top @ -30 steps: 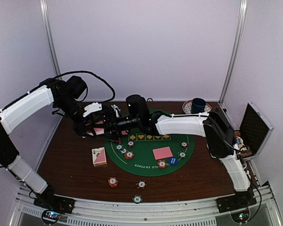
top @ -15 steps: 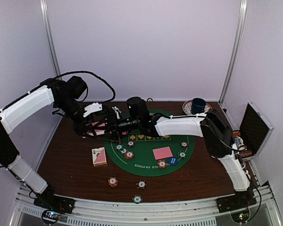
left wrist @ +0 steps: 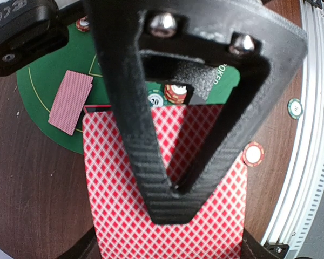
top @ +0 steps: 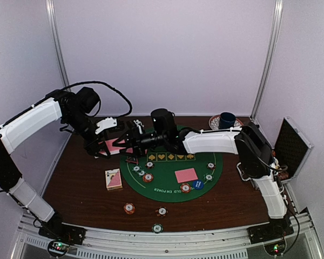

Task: Distribute texas hold em gaming equipment

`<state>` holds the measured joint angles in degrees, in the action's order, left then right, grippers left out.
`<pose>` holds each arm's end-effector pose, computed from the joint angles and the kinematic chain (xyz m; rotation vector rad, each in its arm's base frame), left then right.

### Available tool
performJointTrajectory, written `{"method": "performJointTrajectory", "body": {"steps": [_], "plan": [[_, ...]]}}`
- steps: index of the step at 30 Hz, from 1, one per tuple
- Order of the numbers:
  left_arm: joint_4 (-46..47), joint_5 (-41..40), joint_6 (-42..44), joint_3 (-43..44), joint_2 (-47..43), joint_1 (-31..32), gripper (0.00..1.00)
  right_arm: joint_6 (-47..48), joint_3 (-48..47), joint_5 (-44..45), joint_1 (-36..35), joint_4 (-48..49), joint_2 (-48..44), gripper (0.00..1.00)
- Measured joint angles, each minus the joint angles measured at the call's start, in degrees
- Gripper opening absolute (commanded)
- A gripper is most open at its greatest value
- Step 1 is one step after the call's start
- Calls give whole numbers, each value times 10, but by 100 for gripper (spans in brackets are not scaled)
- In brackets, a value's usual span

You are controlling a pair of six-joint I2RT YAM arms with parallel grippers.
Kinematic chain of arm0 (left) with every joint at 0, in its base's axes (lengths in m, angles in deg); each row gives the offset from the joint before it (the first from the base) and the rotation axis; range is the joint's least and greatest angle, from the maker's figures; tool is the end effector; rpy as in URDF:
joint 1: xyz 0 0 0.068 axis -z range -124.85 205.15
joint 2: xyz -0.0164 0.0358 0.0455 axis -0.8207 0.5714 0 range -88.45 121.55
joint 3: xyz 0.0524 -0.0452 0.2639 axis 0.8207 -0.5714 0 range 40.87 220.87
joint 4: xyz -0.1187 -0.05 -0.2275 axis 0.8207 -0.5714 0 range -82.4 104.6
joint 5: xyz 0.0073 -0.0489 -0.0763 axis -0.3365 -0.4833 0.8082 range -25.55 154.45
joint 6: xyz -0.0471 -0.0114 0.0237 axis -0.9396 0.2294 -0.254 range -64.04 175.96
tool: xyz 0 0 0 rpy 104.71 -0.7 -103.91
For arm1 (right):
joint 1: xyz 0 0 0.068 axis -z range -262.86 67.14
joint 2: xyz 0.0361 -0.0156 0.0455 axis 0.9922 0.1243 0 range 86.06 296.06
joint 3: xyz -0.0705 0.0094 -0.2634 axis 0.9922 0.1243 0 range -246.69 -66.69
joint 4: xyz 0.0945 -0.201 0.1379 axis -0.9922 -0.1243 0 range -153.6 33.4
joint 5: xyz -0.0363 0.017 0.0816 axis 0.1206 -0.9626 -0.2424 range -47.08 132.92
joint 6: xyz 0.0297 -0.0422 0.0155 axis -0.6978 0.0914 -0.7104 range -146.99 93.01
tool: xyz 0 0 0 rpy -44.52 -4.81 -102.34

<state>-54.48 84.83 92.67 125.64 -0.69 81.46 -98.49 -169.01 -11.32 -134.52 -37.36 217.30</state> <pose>0.2549 -0.1399 0.3222 1.5116 2.3157 -0.4553 0.3067 0.4343 0.2303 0.5306 -2.2174 -2.0634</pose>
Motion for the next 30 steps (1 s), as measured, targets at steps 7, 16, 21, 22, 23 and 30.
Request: {"method": "performJointTrajectory", "body": {"steps": [7,16,21,22,23,30], "plan": [[0,0,0,0,0,0,0,0,26,-2,10,-4,-22,44],[0,0,0,0,0,0,0,-11,41,-5,27,2,-36,31],[-1,0,0,0,0,0,0,-25,48,-10,28,18,-36,24],[-1,0,0,0,0,0,0,-27,49,-11,28,22,-36,23],[-1,0,0,0,0,0,0,-30,50,-12,28,25,-37,21],[0,0,0,0,0,0,0,-59,57,-19,28,61,-37,10]]}}
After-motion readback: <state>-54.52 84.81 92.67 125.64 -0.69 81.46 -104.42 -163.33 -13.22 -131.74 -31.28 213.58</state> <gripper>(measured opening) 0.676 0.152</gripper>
